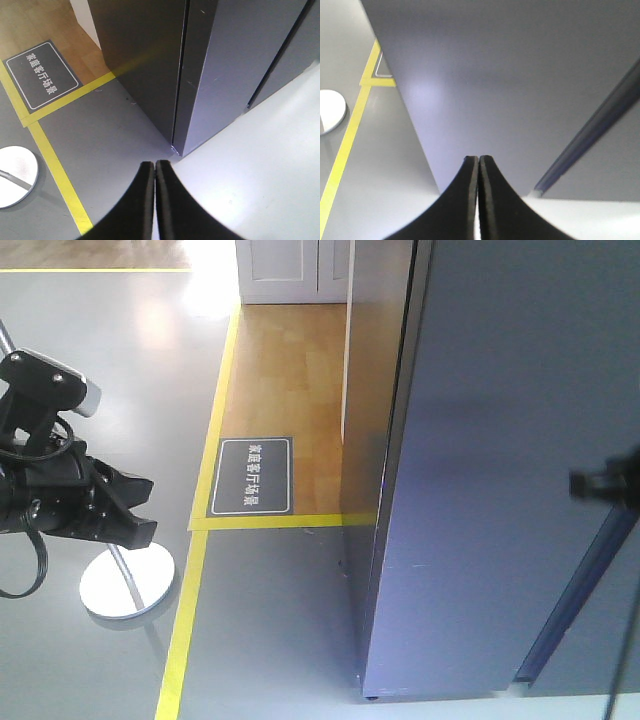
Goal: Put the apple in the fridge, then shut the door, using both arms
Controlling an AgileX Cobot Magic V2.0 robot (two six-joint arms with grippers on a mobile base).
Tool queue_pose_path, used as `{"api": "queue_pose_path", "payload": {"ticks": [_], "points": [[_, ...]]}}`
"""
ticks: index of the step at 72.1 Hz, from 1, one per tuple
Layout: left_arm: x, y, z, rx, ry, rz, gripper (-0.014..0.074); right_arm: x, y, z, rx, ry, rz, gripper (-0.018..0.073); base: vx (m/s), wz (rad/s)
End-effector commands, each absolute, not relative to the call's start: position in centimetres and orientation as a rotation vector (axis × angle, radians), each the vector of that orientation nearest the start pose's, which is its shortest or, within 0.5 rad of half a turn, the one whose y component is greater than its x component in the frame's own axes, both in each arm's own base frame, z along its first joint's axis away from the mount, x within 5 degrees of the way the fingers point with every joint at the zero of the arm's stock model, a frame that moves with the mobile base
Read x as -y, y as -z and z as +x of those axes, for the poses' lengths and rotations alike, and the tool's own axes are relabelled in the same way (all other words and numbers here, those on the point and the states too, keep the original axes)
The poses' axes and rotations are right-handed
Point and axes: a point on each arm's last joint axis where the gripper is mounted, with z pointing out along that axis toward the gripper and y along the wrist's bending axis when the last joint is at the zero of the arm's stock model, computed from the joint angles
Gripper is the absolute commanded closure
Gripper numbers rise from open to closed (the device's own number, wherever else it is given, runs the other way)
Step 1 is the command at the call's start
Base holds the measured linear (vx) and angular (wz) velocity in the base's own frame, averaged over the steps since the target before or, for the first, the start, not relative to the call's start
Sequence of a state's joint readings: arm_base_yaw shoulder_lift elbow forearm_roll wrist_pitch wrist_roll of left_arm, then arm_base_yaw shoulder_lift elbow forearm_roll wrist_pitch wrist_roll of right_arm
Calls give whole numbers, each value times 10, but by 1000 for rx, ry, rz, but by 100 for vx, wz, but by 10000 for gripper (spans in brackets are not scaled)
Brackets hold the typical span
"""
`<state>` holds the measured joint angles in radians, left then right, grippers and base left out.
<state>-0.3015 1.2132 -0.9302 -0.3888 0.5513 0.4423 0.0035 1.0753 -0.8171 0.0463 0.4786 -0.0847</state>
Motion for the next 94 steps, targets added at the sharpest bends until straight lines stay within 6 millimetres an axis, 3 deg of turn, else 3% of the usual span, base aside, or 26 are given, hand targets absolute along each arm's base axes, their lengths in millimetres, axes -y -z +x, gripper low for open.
{"api": "queue_pose_path", "payload": {"ticks": [1,18,36,79,87,94], "points": [[92,-333,238,-2128,340,518,603,-2,-316,202,-2144,7,-70,563,0,0],[92,-333,238,-2128,340,518,603,-4,-290,157,-2191,-25,-51,563,0,0],[92,-333,238,-2128,340,518,603,-5,-290,130,-2189,-51,-46,563,0,0],[92,-335,238,-2114,329,518,603,-5,-291,125,-2193,-53,-48,563,0,0],[84,-346,231,-2027,319,437,603,-5,-291,125,-2193,-53,-48,563,0,0],[70,-343,219,-1971,317,303,603,-5,-291,125,-2193,-53,-48,563,0,0]]}}
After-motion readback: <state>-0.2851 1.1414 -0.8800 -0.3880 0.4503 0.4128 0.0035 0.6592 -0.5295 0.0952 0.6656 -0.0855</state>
